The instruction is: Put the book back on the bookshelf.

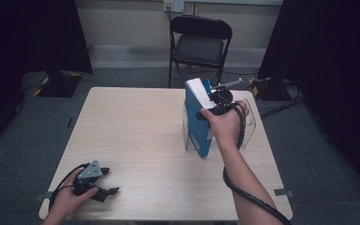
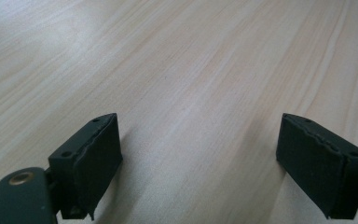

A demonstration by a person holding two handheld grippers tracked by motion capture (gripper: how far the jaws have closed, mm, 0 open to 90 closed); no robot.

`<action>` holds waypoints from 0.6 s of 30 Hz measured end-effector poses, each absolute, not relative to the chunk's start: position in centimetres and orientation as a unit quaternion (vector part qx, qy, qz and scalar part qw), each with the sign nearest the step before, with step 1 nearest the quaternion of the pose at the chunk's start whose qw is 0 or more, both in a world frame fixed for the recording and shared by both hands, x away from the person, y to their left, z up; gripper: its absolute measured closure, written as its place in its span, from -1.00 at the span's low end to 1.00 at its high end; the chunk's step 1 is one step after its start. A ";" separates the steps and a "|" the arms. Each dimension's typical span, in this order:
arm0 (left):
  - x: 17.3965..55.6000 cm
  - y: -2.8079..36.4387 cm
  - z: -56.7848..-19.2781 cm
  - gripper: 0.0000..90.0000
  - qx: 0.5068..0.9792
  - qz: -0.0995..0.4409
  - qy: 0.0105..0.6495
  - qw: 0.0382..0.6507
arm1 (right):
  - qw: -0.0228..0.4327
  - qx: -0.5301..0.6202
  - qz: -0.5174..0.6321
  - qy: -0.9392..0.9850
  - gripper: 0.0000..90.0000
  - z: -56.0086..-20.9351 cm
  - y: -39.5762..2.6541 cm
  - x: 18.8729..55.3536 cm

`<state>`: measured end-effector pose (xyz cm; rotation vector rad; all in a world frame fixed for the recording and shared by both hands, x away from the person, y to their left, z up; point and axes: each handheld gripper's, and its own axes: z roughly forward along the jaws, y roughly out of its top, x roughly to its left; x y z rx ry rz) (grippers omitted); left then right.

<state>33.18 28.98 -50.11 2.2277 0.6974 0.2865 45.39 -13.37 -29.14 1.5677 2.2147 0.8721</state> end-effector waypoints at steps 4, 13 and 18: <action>33.2 28.9 -50.2 -0.70 0.871 0.114 0.274 0.391 | 0.148 0.535 0.305 0.774 -0.46 -28.9 -13.3 44.8; 33.2 29.0 -50.2 -0.70 0.872 0.114 0.273 0.391 | 0.137 0.515 0.328 0.780 -0.55 -28.7 -13.4 43.3; 33.2 29.0 -50.2 -0.70 0.872 0.117 0.272 0.389 | 0.128 0.509 0.338 0.781 -0.57 -29.1 -13.9 42.7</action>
